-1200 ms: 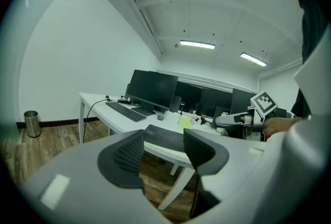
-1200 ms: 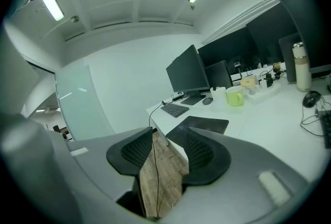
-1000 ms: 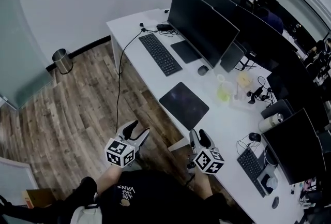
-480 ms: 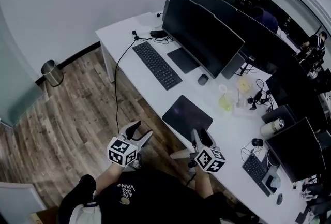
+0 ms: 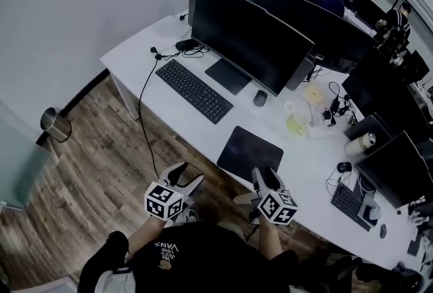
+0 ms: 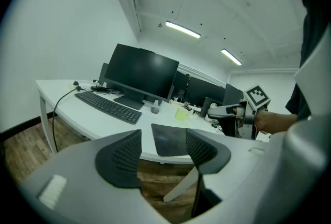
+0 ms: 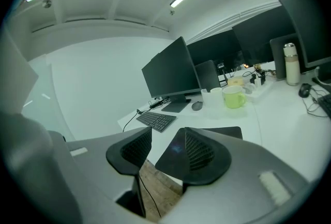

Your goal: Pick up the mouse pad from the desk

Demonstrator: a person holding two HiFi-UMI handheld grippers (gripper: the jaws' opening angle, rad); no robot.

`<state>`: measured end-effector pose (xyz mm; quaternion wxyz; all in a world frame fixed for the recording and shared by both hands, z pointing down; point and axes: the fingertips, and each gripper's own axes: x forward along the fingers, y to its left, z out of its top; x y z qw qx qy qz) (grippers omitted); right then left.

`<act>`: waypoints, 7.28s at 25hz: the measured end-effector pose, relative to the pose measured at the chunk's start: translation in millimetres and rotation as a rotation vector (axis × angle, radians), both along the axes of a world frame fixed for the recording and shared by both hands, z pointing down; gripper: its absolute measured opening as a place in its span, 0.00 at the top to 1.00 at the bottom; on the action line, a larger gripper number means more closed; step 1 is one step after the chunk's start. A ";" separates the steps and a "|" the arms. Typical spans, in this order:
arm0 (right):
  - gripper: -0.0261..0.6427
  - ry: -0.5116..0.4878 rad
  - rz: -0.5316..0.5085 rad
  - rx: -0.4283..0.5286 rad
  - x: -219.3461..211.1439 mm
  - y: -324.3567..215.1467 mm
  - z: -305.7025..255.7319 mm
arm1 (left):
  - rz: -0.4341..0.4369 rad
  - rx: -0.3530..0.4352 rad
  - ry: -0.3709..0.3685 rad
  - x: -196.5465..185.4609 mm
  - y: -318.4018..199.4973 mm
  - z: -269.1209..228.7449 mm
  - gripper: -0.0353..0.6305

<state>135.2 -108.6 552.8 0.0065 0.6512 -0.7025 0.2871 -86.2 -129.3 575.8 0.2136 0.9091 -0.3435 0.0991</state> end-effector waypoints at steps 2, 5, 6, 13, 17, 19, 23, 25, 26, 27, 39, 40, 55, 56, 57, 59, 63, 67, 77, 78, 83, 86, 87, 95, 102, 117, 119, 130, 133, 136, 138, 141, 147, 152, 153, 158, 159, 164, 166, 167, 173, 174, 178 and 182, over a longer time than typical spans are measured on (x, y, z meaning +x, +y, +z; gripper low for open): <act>0.68 0.003 0.025 -0.019 1.3 3.4 6.5 | 0.022 -0.019 -0.002 0.5 -6.6 7.5 0.58; 0.68 0.018 0.056 -0.039 10.1 2.5 13.1 | 0.048 -0.042 0.001 7.0 -15.0 14.2 0.58; 0.68 0.023 0.064 -0.043 13.9 1.1 15.0 | 0.057 -0.049 -0.001 10.3 -16.0 17.0 0.58; 0.68 0.072 0.070 -0.063 42.9 -20.3 25.0 | 0.081 -0.091 -0.031 33.2 -22.7 33.5 0.56; 0.67 0.111 0.066 -0.084 66.2 -34.3 35.2 | 0.071 -0.118 -0.053 45.3 -27.0 45.1 0.56; 0.66 0.118 0.055 -0.103 74.9 -38.6 43.8 | 0.057 -0.135 -0.063 49.5 -28.3 52.4 0.56; 0.65 0.130 0.012 -0.140 88.8 -48.7 60.5 | 0.025 -0.168 -0.086 58.4 -33.0 68.7 0.55; 0.65 0.142 -0.011 -0.155 96.6 -56.4 68.3 | 0.009 -0.180 -0.100 63.7 -36.3 75.8 0.55; 0.65 0.150 -0.024 -0.162 100.7 -60.0 72.4 | 0.001 -0.185 -0.108 66.4 -37.2 79.1 0.55; 0.64 0.159 -0.037 -0.170 104.9 -63.6 77.0 | -0.007 -0.190 -0.116 69.1 -37.9 82.4 0.55; 0.52 0.246 -0.156 -0.333 151.2 -96.5 146.6 | -0.092 -0.285 -0.188 93.4 -35.4 124.2 0.54; 0.51 0.249 -0.159 -0.344 154.8 -97.9 151.4 | -0.098 -0.297 -0.191 93.9 -34.2 127.8 0.54; 0.50 0.333 -0.254 -0.413 151.2 -107.6 171.6 | -0.171 -0.416 -0.113 103.4 -41.3 143.7 0.50; 0.54 0.337 -0.268 -0.414 148.1 -107.3 171.0 | -0.172 -0.418 -0.112 104.5 -41.5 143.7 0.50; 0.58 0.338 -0.278 -0.414 145.3 -107.0 170.5 | -0.174 -0.421 -0.112 105.4 -41.8 143.6 0.50; 0.64 0.333 -0.294 -0.409 139.7 -106.4 170.0 | -0.179 -0.424 -0.113 105.9 -42.3 143.9 0.50; 0.78 0.329 -0.319 -0.400 129.7 -103.9 168.6 | -0.183 -0.416 -0.126 106.6 -42.2 142.5 0.50; 0.83 0.335 -0.323 -0.394 124.9 -102.8 165.3 | -0.166 -0.378 -0.174 110.0 -43.4 138.9 0.50; 0.84 0.316 -0.298 -0.389 121.1 -97.5 162.8 | -0.119 -0.302 -0.321 116.0 -43.1 144.7 0.50; 0.84 0.316 -0.295 -0.389 120.8 -97.0 162.3 | -0.113 -0.305 -0.325 117.2 -43.3 144.4 0.50; 0.85 0.322 -0.287 -0.386 119.6 -94.6 160.3 | -0.122 -0.325 -0.319 118.2 -46.2 143.3 0.52; 0.86 0.324 -0.279 -0.383 118.3 -93.8 159.3 | -0.098 -0.334 -0.300 122.4 -46.5 143.9 0.63; 0.86 0.325 -0.275 -0.382 118.0 -93.7 158.9 | -0.090 -0.337 -0.295 124.5 -46.7 144.2 0.66; 0.87 0.338 -0.243 -0.349 116.3 -90.9 148.5 | -0.116 -0.393 -0.171 127.2 -50.4 142.4 0.80; 0.88 0.309 -0.212 -0.312 111.9 -82.7 124.2 | -0.109 -0.386 -0.091 126.3 -55.5 123.2 0.85; 0.88 0.289 -0.165 -0.181 95.2 -80.7 57.9 | -0.097 -0.248 -0.032 101.6 -61.0 74.3 0.85; 0.88 0.282 -0.156 -0.155 90.9 -81.3 45.6 | -0.090 -0.214 -0.025 96.8 -62.5 61.5 0.85; 0.88 0.281 -0.116 0.049 61.1 -79.7 -39.3 | -0.068 0.009 0.020 65.9 -70.1 -20.1 0.85; 0.88 0.274 -0.106 0.088 52.4 -74.9 -55.7 | -0.060 0.049 0.027 55.5 -68.8 -34.2 0.85; 0.88 0.276 -0.100 0.115 44.9 -70.4 -66.6 | -0.058 0.070 0.050 47.9 -67.4 -45.0 0.85; 0.88 0.275 -0.091 0.129 40.7 -66.5 -72.1 | -0.058 0.082 0.063 43.3 -65.2 -49.8 0.85; 0.88 0.277 -0.078 0.145 33.5 -60.2 -78.2 | -0.047 0.097 0.066 36.5 -61.1 -54.0 0.85; 0.88 0.275 -0.054 0.154 19.8 -42.9 -80.4 | -0.020 0.108 0.069 24.3 -52.1 -56.3 0.85; 0.89 0.281 -0.038 0.153 15.0 -29.0 -74.7 | 0.015 0.120 0.071 20.2 -47.0 -53.0 0.85; 0.89 0.283 -0.036 0.152 14.3 -27.0 -73.5 | 0.019 0.122 0.073 19.7 -46.3 -52.4 0.86; 0.89 0.294 -0.026 0.154 12.6 -19.7 -69.9 | 0.033 0.126 0.088 20.2 -39.9 -48.2 0.86; 0.89 0.296 -0.023 0.154 12.6 -18.7 -69.5 | 0.035 0.127 0.090 20.5 -38.7 -47.4 0.86; 0.89 0.295 -0.015 0.144 10.7 -13.6 -64.0 | 0.041 0.120 0.090 18.9 -33.9 -42.5 0.86; 0.89 0.297 -0.014 0.136 9.9 -12.6 -61.5 | 0.043 0.118 0.089 18.4 -33.1 -40.5 0.86; 0.89 0.299 -0.014 0.131 9.6 -12.2 -60.1 | 0.045 0.116 0.088 18.3 -32.6 -39.6 0.86; 0.89 0.309 -0.007 0.105 10.7 -9.0 -54.1 | 0.054 0.114 0.086 19.6 -28.4 -36.3 0.86; 0.90 0.311 -0.006 0.103 11.0 -8.7 -54.2 | 0.055 0.113 0.086 19.6 -28.1 -36.2 0.86; 0.90 0.315 -0.001 0.102 12.7 -7.7 -55.6 | 0.062 0.111 0.088 22.0 -26.3 -36.2 0.86; 0.90 0.317 0.002 0.099 15.8 -5.6 -53.9 | 0.065 0.109 0.090 25.6 -24.5 -34.2 0.86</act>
